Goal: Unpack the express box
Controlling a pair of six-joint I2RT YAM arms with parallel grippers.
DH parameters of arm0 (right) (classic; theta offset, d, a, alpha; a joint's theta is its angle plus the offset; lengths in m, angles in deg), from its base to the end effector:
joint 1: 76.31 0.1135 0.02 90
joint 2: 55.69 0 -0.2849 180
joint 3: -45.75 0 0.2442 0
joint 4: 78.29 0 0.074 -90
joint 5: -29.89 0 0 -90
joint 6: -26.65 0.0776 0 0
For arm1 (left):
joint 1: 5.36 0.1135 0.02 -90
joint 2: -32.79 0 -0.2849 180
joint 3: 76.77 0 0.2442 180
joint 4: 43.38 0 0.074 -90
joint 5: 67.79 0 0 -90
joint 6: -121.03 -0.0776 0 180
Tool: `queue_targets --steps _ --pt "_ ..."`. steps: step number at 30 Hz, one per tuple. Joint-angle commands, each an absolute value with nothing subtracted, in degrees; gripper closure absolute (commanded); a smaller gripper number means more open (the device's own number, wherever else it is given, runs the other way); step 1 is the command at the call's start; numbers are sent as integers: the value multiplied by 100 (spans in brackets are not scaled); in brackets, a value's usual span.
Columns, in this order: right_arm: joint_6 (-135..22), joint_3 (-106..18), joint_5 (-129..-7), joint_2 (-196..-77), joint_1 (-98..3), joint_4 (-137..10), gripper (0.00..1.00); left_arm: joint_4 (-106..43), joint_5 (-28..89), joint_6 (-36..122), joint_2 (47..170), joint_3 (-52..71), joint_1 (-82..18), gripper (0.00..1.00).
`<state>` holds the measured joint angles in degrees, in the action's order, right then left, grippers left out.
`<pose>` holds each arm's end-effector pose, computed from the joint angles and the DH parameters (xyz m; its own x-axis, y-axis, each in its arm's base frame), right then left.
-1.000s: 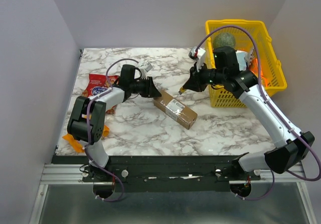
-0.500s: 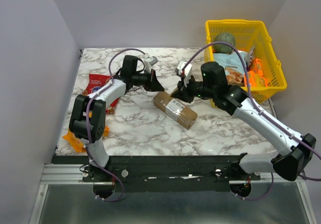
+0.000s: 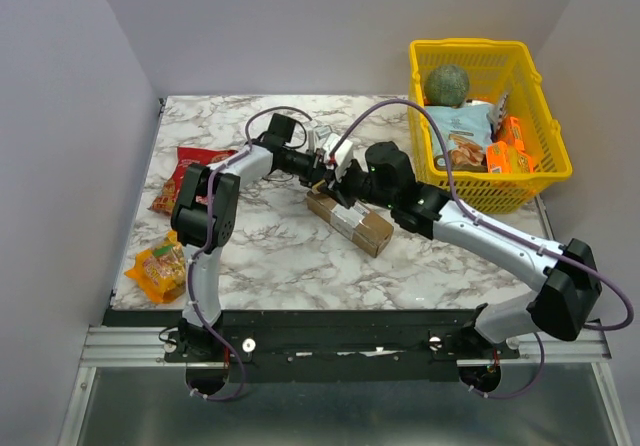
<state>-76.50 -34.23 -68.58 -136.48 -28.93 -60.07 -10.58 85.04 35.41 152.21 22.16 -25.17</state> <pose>0.2361 0.2735 0.3421 -0.0280 -0.3627 -0.9315 -0.8508 0.4978 -0.1683 0.4038 -0.2189 0.1884 -0.8021 0.2518 -0.5416 0.5956 0.2694 -0.7568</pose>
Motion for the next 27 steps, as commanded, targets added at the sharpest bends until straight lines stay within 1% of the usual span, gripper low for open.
queue_targets --steps 1,4,7,10,11,12,14,17,22,27 --pt "-7732 -3553 -6573 -13839 -2850 -6512 100 -770 8900 3744 15514 2499 -2505 100" --pt "-7724 -3667 -6556 -13909 -2850 -6424 100 -1034 9182 3938 15365 2499 -2479 100" --pt "-7732 -3738 -6556 -13962 -2841 -6424 100 -868 9305 3851 15495 2823 -2373 100" --pt "-7732 -3755 -6574 -14059 -2841 -6424 100 -141 9428 3290 15889 3411 -2311 100" --pt "-7724 -3764 -6574 -14085 -2850 -6424 100 585 9428 2931 16005 3805 -2311 100" --pt "-7706 -3782 -6565 -14129 -2850 -6424 99 966 9428 2370 16127 4009 -2311 100" --pt "-7697 -3808 -6469 -14190 -2823 -6285 100 1896 9402 1892 16444 4448 -2311 100" --pt "-7636 -3826 -6214 -14314 -2762 -6309 100 2523 9166 1302 16665 4600 -2311 100" --pt "-7372 -3791 -5713 -14507 -2595 -6353 99 2219 9042 1397 16534 4161 -2303 100" --pt "-7223 -3808 -5677 -14682 -2542 -6353 100 1226 8752 2214 16410 3616 -2303 100"
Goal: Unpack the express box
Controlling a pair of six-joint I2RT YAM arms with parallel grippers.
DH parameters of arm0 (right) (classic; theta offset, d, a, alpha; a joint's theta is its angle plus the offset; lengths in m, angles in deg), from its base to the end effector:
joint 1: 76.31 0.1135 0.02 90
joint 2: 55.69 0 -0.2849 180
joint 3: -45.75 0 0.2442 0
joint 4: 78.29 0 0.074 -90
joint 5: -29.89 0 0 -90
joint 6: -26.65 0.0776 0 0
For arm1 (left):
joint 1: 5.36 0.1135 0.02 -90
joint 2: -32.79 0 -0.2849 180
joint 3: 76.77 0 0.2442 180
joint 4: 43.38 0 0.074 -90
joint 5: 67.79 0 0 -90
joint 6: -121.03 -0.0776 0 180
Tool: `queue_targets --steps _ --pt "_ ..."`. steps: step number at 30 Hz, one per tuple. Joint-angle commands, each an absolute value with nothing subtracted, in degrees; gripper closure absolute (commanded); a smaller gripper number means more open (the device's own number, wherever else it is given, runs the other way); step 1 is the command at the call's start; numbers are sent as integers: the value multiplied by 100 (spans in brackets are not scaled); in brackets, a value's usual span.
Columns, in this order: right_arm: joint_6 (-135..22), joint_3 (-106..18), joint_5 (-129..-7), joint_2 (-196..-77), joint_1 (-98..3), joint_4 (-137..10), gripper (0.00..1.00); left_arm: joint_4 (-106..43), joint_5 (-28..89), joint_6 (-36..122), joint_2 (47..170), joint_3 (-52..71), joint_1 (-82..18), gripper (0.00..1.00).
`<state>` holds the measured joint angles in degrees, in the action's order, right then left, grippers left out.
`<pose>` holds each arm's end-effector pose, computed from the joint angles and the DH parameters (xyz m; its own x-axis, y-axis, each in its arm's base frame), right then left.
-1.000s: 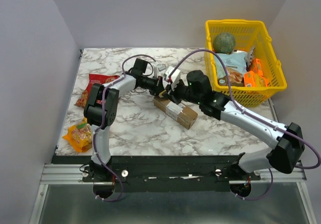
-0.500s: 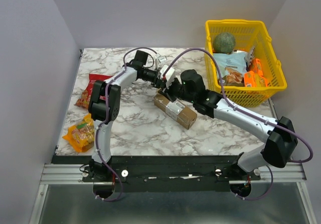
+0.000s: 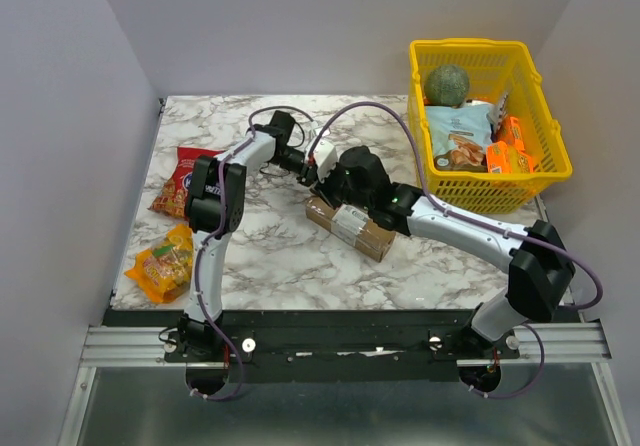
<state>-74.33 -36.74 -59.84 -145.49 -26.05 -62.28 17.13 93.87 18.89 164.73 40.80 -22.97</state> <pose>0.2563 0.3077 0.3073 -0.1025 -0.4212 -0.9011 -0.8004 0.5729 -0.1767 0.4282 -0.2132 0.1698 -0.8299 0.3329 -0.4477 0.5173 0.1586 -0.8410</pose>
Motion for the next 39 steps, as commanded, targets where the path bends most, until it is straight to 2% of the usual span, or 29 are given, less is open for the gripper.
queue_targets --steps 1,6,11,14,19,23,26,32,39 --pt "-7214 -3808 -5747 -14692 -2533 -6353 100 1112 8699 2294 16375 3563 -2311 100" --pt "-7144 -3913 -5756 -14631 -2533 -6248 99 505 8751 2794 16130 3396 -2294 100" --pt "-7064 -4195 -6221 -14393 -2533 -5845 100 -687 9190 3479 15426 3133 -2294 100" --pt "-7003 -4160 -6459 -14314 -2533 -5756 100 -841 9419 3744 15390 3106 -2311 100" --pt "-7012 -3949 -6582 -14235 -2533 -5756 100 -324 9446 3368 15540 3185 -2346 100" --pt "-7091 -3808 -6556 -14200 -2489 -5799 100 1465 9367 2112 15969 3632 -2425 100" --pt "-7135 -3703 -6285 -14226 -2428 -5940 100 2075 9104 1583 16303 3949 -2434 100" --pt "-7170 -3632 -5826 -14419 -2349 -6274 100 1745 8595 1784 16401 3871 -2452 100" --pt "-7425 -3624 -6397 -14639 -2357 -6301 100 1251 8383 2057 16305 3475 -2461 100"
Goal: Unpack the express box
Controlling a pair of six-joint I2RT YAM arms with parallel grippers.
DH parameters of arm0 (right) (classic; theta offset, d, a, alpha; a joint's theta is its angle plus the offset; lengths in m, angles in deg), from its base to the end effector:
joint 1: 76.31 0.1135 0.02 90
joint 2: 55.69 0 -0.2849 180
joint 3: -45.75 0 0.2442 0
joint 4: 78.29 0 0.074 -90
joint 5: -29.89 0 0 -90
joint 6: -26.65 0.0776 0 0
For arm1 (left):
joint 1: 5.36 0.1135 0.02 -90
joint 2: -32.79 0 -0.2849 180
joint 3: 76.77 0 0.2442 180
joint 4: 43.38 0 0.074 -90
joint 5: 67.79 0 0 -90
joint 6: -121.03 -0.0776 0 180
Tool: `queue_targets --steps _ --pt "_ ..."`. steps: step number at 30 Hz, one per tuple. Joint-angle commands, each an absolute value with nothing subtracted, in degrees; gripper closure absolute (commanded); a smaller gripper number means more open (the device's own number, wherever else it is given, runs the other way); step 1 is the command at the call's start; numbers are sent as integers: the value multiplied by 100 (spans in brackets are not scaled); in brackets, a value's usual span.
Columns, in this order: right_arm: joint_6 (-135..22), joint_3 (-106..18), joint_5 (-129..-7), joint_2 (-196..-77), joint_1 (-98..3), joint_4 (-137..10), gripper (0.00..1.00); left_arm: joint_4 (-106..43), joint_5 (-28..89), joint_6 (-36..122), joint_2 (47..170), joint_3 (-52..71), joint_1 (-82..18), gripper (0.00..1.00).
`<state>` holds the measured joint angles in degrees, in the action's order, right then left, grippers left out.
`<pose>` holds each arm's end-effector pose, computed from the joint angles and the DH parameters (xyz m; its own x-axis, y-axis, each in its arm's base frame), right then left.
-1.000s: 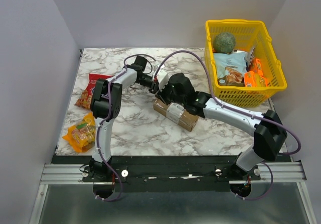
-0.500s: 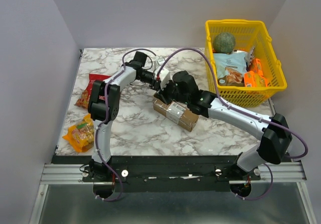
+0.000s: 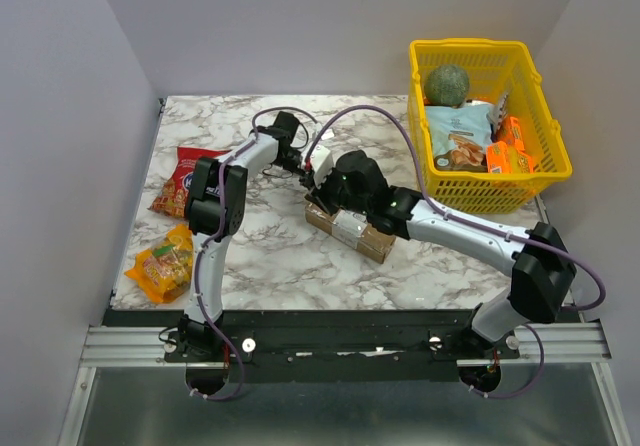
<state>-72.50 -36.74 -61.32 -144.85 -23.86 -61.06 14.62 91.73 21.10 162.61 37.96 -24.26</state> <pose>0.2406 0.3157 0.3086 -0.1159 -0.4116 -0.9040 -0.8334 0.5354 -0.1369 0.4189 -0.2203 0.1720 -0.8276 0.3471 -0.4411 0.5217 0.1857 -0.8327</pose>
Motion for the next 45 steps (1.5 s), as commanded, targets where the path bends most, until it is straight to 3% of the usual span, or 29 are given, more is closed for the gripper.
queue_targets --steps 1,13,22,27,35,45 --pt "-7425 -3615 -6415 -14648 -2349 -6292 100 1208 8365 2075 16278 3449 -2461 100" --pt "-7337 -3659 -6740 -14367 -2349 -6072 100 899 9085 2295 15760 3597 -2522 100" --pt "-7337 -3580 -7101 -14147 -2314 -5984 100 2128 9349 1382 15829 3817 -2557 100" --pt "-7486 -3404 -6662 -14112 -2243 -6115 100 2991 9244 696 16111 3940 -2619 100" --pt "-7890 -3228 -6108 -14252 -2199 -6353 100 2008 8569 1651 16155 3633 -2672 100" --pt "-7987 -3237 -5844 -14445 -2199 -6740 100 1866 8470 1785 16384 3414 -2689 100"
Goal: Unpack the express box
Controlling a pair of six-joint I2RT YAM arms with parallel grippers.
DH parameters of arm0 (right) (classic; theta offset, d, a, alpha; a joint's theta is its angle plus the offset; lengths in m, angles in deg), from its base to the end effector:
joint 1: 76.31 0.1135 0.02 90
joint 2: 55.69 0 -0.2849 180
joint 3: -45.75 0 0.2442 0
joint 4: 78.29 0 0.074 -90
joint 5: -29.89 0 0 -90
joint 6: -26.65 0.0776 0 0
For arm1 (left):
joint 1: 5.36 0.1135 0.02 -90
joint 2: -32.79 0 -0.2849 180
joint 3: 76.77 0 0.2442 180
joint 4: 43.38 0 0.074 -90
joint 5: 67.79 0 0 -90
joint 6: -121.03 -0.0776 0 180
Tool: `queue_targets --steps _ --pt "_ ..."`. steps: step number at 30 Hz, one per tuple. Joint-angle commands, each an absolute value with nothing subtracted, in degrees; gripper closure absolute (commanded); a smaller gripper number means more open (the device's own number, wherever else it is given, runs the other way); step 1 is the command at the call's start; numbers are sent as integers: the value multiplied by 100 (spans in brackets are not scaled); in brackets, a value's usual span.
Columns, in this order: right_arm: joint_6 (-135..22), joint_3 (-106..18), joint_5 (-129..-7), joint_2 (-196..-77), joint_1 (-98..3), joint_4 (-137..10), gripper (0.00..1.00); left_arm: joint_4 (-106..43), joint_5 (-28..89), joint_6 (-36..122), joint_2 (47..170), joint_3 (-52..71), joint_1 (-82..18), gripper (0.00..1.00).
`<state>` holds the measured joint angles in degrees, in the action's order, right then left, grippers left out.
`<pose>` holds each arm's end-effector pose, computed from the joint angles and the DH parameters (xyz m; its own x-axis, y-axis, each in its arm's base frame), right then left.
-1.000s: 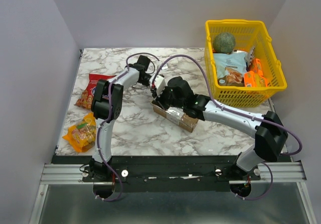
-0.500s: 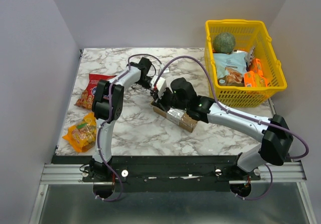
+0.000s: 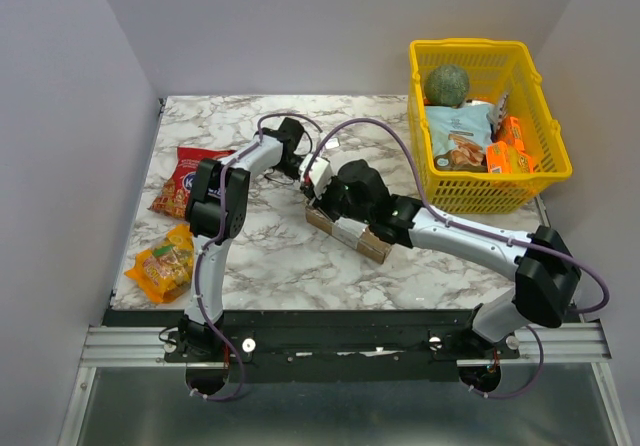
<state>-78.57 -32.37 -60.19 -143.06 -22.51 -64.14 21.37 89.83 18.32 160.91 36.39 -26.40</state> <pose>0.2285 0.3124 0.2986 -0.0143 -0.4640 -0.8857 -0.8410 0.4848 -0.2404 0.3945 -0.2286 0.1727 -0.8318 0.4097 -0.3744 0.4858 0.2111 -0.8482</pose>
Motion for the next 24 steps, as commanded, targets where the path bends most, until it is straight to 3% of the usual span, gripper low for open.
queue_targets --steps 1,24 --pt "-8005 -3246 -5879 -14498 -2208 -6749 100 1849 8479 1793 16375 3396 -2689 100" --pt "-8066 -3430 -6099 -14911 -2270 -6749 99 1928 8558 1741 16480 3413 -2698 100"
